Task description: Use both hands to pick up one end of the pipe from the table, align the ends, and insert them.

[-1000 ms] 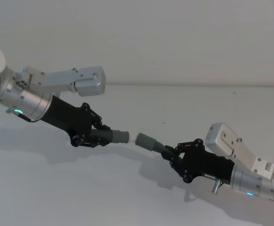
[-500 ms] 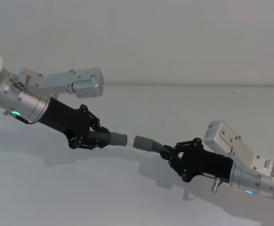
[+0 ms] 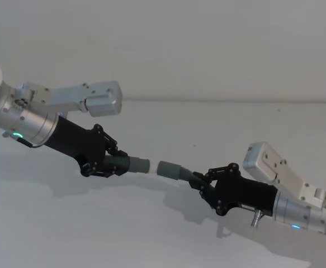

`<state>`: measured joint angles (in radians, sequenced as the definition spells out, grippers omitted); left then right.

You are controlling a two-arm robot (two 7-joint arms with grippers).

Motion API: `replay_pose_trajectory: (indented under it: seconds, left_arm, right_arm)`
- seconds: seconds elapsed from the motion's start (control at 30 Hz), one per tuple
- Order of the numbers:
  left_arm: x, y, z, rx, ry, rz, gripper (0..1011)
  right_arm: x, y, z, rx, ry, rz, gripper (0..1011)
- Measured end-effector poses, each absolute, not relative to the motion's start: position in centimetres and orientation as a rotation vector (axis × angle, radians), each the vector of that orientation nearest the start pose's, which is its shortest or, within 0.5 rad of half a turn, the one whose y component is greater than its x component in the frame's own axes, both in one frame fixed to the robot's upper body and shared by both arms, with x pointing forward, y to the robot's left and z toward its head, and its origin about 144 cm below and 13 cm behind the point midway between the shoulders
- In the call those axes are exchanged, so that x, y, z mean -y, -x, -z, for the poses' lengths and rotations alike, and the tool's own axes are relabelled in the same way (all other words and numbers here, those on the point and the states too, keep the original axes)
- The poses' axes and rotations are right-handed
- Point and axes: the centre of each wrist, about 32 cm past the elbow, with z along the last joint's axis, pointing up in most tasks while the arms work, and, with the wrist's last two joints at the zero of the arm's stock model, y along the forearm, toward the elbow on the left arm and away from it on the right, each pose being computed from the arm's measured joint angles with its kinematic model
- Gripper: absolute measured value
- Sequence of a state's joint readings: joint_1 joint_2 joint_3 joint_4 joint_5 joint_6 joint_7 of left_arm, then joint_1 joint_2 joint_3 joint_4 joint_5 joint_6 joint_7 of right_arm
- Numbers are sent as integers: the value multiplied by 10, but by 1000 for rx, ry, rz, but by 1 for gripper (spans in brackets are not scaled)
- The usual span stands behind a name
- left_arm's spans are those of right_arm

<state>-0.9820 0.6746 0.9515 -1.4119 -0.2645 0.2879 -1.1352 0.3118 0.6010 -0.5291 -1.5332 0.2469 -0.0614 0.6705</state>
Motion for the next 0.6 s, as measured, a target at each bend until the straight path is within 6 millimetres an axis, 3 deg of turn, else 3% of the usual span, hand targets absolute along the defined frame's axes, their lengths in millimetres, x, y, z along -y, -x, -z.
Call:
replay_pose_trajectory:
  seconds: [0.6]
  left_arm:
    - [-242,-600,-1353,253,-781,-55,319]
  right_arm:
    - [267,-508,-1196,277,319,460,103]
